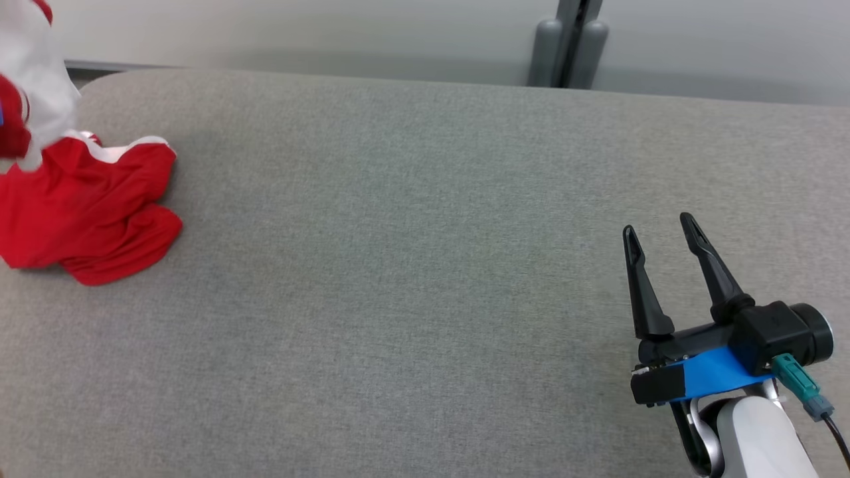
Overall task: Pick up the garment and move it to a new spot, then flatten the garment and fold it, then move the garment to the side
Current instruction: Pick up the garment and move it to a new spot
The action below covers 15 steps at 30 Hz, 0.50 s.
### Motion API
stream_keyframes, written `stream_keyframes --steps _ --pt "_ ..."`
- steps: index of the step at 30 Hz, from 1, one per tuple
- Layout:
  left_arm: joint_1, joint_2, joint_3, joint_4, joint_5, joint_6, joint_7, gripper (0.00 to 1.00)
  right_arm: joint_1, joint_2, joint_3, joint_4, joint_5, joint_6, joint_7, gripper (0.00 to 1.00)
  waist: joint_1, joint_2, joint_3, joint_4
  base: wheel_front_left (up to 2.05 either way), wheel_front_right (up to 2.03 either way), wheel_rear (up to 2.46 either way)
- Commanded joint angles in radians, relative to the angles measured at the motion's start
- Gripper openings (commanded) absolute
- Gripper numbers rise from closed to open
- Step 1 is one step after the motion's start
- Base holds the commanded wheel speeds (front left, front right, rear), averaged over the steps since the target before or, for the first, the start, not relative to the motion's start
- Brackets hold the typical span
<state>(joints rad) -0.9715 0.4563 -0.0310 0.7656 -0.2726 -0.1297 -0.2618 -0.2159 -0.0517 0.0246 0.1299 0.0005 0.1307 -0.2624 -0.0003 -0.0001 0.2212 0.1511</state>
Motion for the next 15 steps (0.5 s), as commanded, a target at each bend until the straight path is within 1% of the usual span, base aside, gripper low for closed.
stream_keyframes --steps 1,3,7,11,15 --pt "-0.019 0.003 -0.015 -0.022 0.007 -0.001 -0.005 0.0 0.011 0.0 0.001 0.003 0.011 0.0 -0.004 1.0 0.0003 0.0001 -0.021 -0.02 0.0 0.0 0.0" --pt "-0.034 0.007 -0.052 -0.073 0.014 -0.001 -0.005 0.0 0.02 0.001 0.004 0.006 0.029 0.0 -0.004 1.0 0.0003 0.0001 -0.039 -0.037 0.0 0.0 0.0" --pt "-0.061 -0.007 -0.12 -0.156 -0.002 -0.001 -0.002 0.0 0.036 0.001 0.015 0.003 0.077 0.0 -0.004 1.0 0.0003 0.0001 -0.072 -0.082 0.0 0.0 0.0" --pt "-0.08 -0.019 -0.178 -0.228 -0.021 -0.001 0.022 0.0 0.038 0.001 0.032 -0.004 0.105 0.0 -0.004 1.0 0.0003 0.0001 -0.087 -0.146 0.0 0.0 0.0" --pt "-0.082 -0.067 -0.256 -0.293 -0.038 -0.001 0.054 0.0 0.036 0.001 0.037 -0.009 0.134 0.0 -0.004 1.0 0.0003 0.0001 -0.082 -0.21 0.0 0.0 0.0"
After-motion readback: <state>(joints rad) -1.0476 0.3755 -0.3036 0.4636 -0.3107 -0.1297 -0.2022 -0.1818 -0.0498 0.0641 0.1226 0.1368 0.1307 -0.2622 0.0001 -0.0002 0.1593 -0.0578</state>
